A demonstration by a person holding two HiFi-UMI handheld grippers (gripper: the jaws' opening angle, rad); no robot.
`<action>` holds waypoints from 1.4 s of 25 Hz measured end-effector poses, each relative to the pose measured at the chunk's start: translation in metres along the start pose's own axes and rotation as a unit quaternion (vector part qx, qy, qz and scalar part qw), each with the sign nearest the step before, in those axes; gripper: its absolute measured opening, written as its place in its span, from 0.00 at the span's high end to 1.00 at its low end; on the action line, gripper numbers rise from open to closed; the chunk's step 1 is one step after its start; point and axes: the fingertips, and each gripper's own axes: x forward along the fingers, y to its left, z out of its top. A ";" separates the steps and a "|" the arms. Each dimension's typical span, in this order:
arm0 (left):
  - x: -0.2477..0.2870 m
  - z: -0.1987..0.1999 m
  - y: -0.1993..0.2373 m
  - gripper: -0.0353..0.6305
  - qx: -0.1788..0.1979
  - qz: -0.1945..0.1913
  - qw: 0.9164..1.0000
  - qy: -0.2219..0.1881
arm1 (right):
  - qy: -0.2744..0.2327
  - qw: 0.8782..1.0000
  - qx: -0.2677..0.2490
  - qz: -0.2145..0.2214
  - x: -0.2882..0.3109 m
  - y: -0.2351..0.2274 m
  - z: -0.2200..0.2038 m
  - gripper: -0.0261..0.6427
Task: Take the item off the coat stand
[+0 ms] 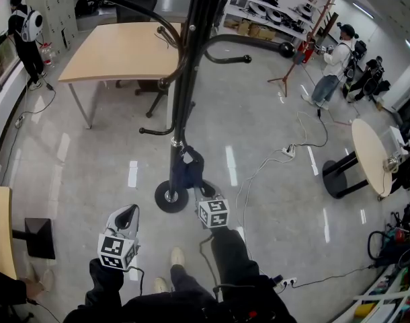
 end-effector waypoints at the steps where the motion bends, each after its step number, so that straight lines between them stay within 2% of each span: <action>1: -0.001 0.000 0.000 0.94 0.000 0.000 1.000 0.000 | -0.001 1.000 -0.002 -0.001 -0.001 0.000 0.001 0.89; 11: -0.004 0.002 -0.004 0.94 -0.003 -0.002 1.000 0.001 | -0.015 1.000 0.003 -0.004 -0.010 -0.001 0.009 0.89; 15: -0.008 0.004 -0.009 0.94 -0.013 -0.008 1.000 0.013 | -0.016 1.000 -0.001 -0.007 -0.014 -0.002 0.011 0.89; 35: -0.016 0.013 -0.013 0.94 -0.004 -0.012 1.000 0.004 | -0.046 0.999 -0.002 -0.015 -0.036 0.001 0.035 0.89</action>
